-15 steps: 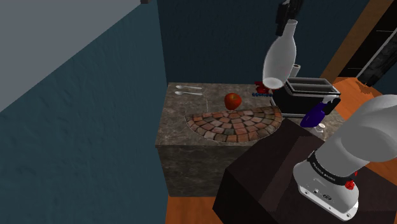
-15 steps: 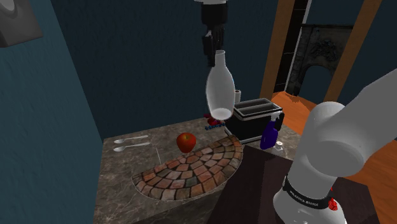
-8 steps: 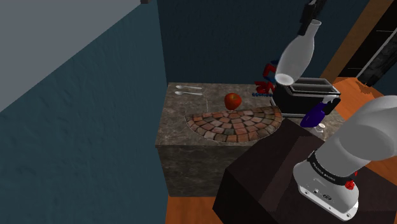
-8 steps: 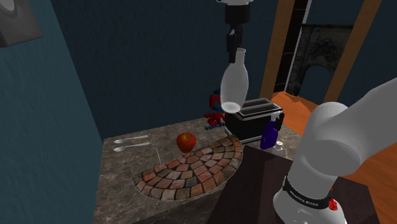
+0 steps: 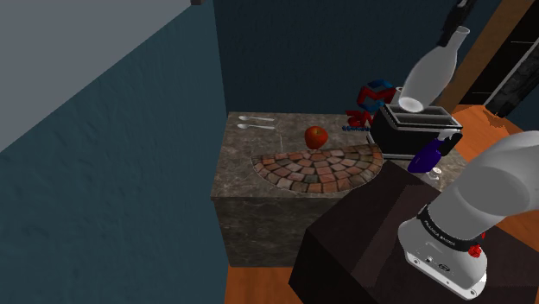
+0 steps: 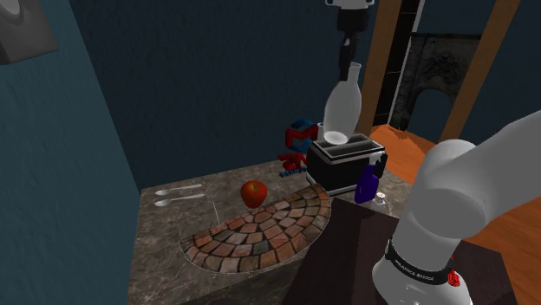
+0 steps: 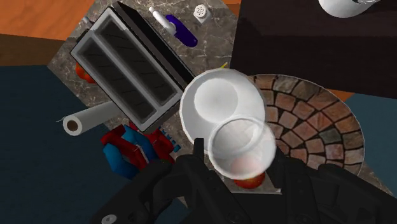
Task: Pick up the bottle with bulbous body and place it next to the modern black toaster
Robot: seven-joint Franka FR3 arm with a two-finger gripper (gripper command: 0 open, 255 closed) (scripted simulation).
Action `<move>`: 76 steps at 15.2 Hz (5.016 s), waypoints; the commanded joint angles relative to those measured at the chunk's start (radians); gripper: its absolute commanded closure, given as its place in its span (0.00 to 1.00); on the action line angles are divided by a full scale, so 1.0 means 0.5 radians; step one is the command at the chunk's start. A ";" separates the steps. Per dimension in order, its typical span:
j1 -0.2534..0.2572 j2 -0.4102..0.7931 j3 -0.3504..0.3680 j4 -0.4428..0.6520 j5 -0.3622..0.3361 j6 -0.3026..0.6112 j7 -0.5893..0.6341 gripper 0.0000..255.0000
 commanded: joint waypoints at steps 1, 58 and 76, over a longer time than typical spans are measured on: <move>-0.024 0.004 -0.085 0.026 -0.047 0.004 -0.100 1.00; -0.453 2.205 -1.830 0.978 1.450 0.746 -2.579 1.00; -0.559 2.368 -1.642 0.678 1.668 1.134 -2.723 1.00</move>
